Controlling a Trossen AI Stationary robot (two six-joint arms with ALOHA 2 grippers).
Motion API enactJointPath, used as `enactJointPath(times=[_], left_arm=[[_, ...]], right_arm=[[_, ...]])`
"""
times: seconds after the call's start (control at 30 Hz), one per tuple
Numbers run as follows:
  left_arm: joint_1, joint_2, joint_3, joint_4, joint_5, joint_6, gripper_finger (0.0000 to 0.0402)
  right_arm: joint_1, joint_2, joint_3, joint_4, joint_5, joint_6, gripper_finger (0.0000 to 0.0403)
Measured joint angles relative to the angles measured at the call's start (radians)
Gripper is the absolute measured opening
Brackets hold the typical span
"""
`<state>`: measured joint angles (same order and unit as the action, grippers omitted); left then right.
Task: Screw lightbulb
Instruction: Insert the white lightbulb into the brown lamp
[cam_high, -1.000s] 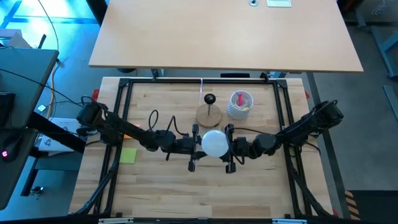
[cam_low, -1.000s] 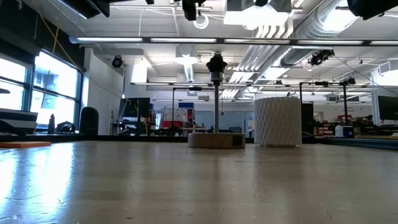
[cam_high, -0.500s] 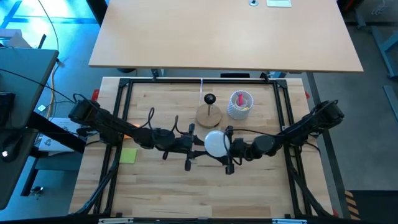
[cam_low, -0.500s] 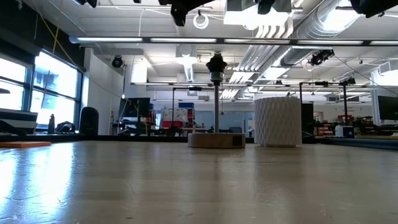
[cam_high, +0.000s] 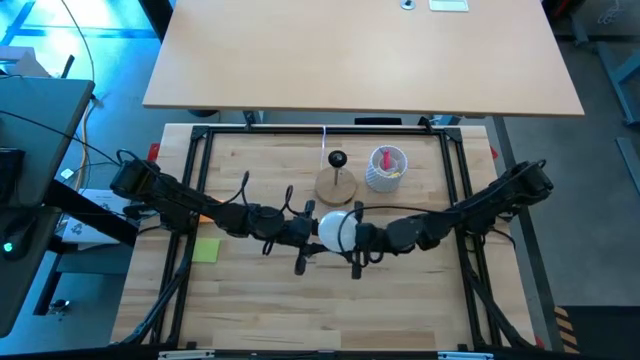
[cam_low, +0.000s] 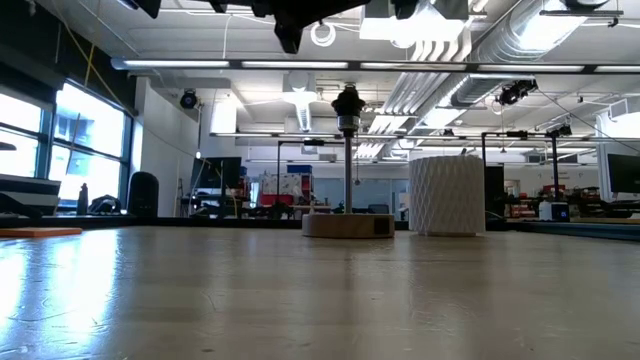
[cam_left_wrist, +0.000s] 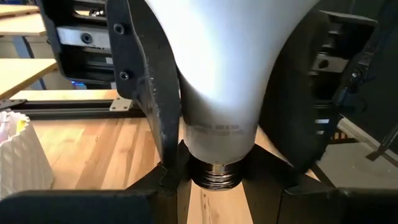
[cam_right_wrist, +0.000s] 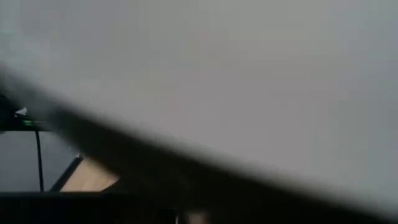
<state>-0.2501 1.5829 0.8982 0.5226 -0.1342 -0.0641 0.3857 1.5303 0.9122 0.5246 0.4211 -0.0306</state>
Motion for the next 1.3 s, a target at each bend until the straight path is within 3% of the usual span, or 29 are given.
enactJointPath(times=[0.1,0.3,0.5,0.63,0.83,1.07,1.2,1.3], left_arm=[[0.000,0.000,0.000,-0.005,-0.001,0.015,0.0099],[0.001,0.000,0.002,-0.021,-0.001,0.006,0.0101],[0.021,0.008,-0.004,-0.110,-0.013,-0.048,0.0181],[0.046,0.000,-0.010,-0.153,-0.021,-0.060,0.0204],[0.093,-0.004,-0.185,0.040,-0.081,-0.086,0.0199],[0.170,-0.001,-0.428,0.424,-0.093,-0.091,0.0198],[0.247,-0.001,-0.457,0.459,-0.093,-0.053,0.0198],[0.320,-0.001,-0.448,0.463,-0.036,-0.030,0.0198]], right_arm=[[0.000,0.000,0.001,-0.008,-0.002,0.032,0.0128],[0.003,-0.001,0.001,-0.008,0.014,0.041,0.0129],[0.004,-0.073,0.003,0.023,0.033,-0.004,0.0129],[0.005,-0.124,0.000,-0.002,0.041,-0.042,0.0129],[-0.012,-0.221,-0.061,-0.035,0.069,-0.041,0.0129],[-0.102,-0.309,-0.346,0.095,0.108,0.203,0.0129],[-0.157,-0.306,-0.476,0.236,0.129,0.284,0.0129],[-0.194,-0.305,-0.537,0.306,0.110,0.288,0.0129]])
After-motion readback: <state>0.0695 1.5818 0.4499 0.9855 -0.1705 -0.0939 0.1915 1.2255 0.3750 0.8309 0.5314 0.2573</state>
